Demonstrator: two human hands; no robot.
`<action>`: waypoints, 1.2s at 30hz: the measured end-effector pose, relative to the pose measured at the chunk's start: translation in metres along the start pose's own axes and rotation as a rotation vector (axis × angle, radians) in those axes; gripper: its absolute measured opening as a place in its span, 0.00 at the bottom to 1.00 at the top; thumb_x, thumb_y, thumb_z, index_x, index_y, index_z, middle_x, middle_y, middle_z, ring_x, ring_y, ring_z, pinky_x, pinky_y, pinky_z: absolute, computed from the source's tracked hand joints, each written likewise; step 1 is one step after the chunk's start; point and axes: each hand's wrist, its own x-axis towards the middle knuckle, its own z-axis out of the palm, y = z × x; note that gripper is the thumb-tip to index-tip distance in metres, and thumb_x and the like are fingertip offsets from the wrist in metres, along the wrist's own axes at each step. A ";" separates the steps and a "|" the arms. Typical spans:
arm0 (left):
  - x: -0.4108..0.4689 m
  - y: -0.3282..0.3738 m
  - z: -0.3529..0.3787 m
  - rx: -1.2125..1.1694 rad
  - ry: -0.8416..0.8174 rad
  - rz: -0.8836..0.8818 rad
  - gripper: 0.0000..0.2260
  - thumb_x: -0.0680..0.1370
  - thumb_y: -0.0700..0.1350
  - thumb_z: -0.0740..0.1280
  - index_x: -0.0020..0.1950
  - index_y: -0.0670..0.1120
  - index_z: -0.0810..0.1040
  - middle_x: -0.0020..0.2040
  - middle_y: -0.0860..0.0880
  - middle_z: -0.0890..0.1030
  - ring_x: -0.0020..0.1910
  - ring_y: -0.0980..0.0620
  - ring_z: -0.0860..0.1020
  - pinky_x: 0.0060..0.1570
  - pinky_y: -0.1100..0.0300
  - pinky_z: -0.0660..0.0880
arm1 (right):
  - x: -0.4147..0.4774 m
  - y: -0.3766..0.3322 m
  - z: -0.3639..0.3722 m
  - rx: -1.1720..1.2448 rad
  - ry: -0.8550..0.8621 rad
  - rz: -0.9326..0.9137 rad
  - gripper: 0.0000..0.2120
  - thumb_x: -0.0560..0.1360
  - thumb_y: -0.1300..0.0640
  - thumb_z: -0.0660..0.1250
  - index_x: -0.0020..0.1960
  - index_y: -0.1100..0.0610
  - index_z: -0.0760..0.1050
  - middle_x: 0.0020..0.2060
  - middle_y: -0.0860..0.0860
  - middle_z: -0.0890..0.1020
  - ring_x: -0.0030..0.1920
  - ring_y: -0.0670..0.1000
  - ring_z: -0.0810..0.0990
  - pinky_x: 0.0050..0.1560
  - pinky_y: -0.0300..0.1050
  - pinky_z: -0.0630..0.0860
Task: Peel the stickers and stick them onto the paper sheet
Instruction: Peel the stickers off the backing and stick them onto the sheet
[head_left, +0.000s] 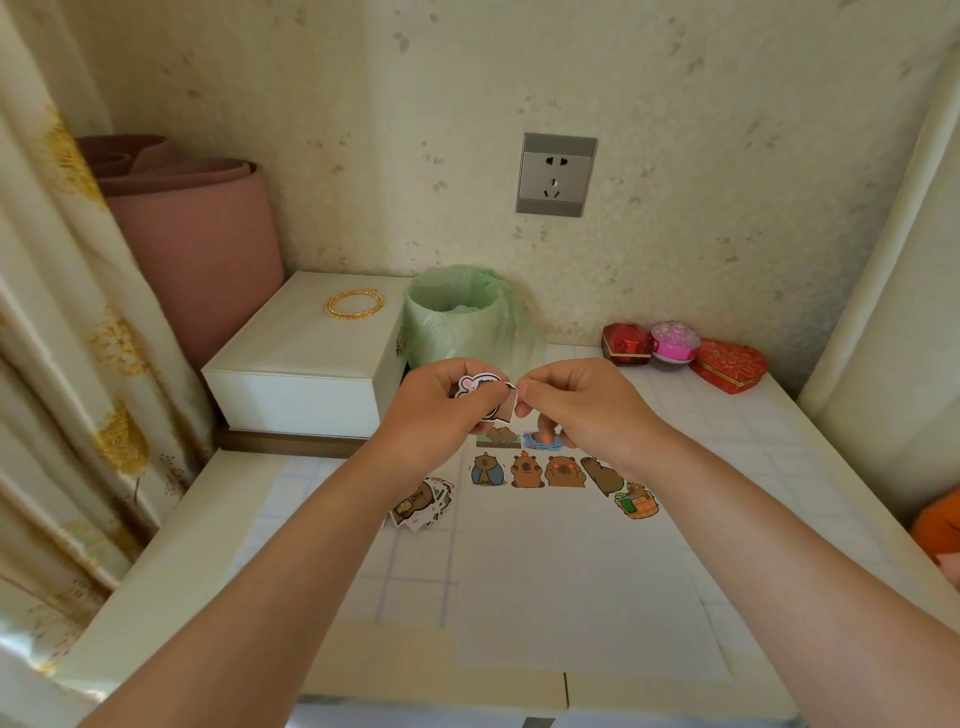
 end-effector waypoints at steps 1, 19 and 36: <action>0.000 0.000 0.000 -0.002 0.005 -0.001 0.04 0.78 0.41 0.69 0.48 0.45 0.84 0.41 0.48 0.85 0.40 0.57 0.82 0.40 0.67 0.79 | 0.000 -0.001 0.000 0.000 0.010 -0.008 0.10 0.80 0.58 0.66 0.44 0.59 0.84 0.34 0.45 0.84 0.27 0.46 0.76 0.28 0.34 0.69; -0.002 0.000 -0.001 -0.005 0.012 0.013 0.04 0.78 0.40 0.70 0.48 0.43 0.84 0.44 0.44 0.85 0.39 0.57 0.81 0.39 0.67 0.78 | -0.002 -0.003 0.003 -0.103 0.038 -0.082 0.10 0.79 0.58 0.67 0.40 0.55 0.82 0.24 0.44 0.78 0.26 0.44 0.75 0.31 0.34 0.73; 0.000 -0.006 0.000 -0.008 0.064 0.017 0.07 0.76 0.43 0.72 0.53 0.48 0.83 0.47 0.52 0.85 0.47 0.54 0.82 0.47 0.64 0.79 | -0.003 -0.003 0.007 0.002 0.050 -0.020 0.12 0.79 0.57 0.65 0.41 0.59 0.83 0.24 0.52 0.76 0.25 0.46 0.72 0.30 0.37 0.71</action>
